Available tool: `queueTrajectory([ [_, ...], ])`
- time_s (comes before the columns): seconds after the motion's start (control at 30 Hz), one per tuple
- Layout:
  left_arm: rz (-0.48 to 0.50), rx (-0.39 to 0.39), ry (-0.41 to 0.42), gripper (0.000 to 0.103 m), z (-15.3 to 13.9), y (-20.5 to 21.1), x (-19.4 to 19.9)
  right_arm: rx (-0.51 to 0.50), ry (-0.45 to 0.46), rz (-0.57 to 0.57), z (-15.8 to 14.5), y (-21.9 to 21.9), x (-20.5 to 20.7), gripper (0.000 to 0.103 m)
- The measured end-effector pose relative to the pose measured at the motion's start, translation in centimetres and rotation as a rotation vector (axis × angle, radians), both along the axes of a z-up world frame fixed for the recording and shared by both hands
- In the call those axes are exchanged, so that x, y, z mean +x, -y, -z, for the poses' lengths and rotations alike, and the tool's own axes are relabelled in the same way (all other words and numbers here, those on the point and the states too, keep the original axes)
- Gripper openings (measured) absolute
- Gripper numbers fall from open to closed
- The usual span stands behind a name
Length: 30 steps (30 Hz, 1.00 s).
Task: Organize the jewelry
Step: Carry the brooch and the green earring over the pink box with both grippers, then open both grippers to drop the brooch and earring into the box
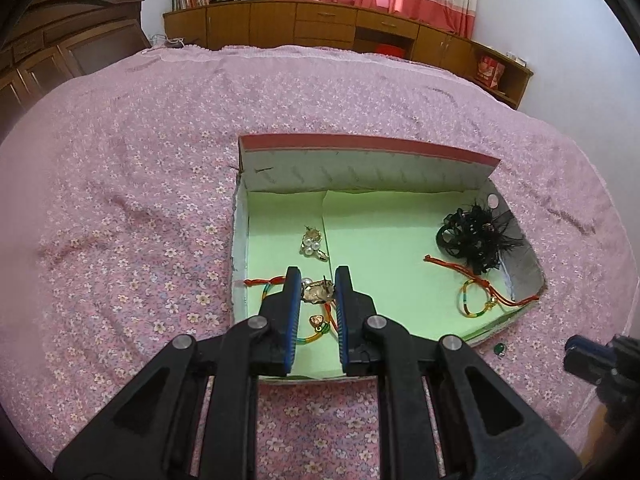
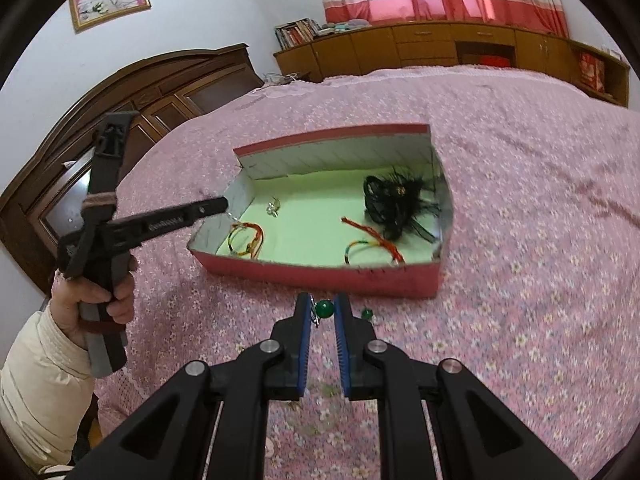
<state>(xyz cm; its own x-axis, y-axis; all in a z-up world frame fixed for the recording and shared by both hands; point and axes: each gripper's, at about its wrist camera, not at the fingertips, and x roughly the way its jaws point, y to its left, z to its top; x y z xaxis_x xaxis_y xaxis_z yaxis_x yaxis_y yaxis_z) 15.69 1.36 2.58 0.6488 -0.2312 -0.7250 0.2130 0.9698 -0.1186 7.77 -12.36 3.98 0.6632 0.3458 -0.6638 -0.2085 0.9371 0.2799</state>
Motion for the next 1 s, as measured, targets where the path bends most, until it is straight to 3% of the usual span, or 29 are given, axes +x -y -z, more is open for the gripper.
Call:
queueTrajectory([
  [0.4,-0.019,0.011,-0.054,0.009,2.3,-0.4,0.3,0.001,0.029,-0.037,-1.0,-2.1,4.6,0.013],
  [1.0,-0.018,-0.009,-0.067,0.010,3.5,-0.3,0.2,-0.019,-0.145,-0.001,4.3,-3.8,12.6,0.014],
])
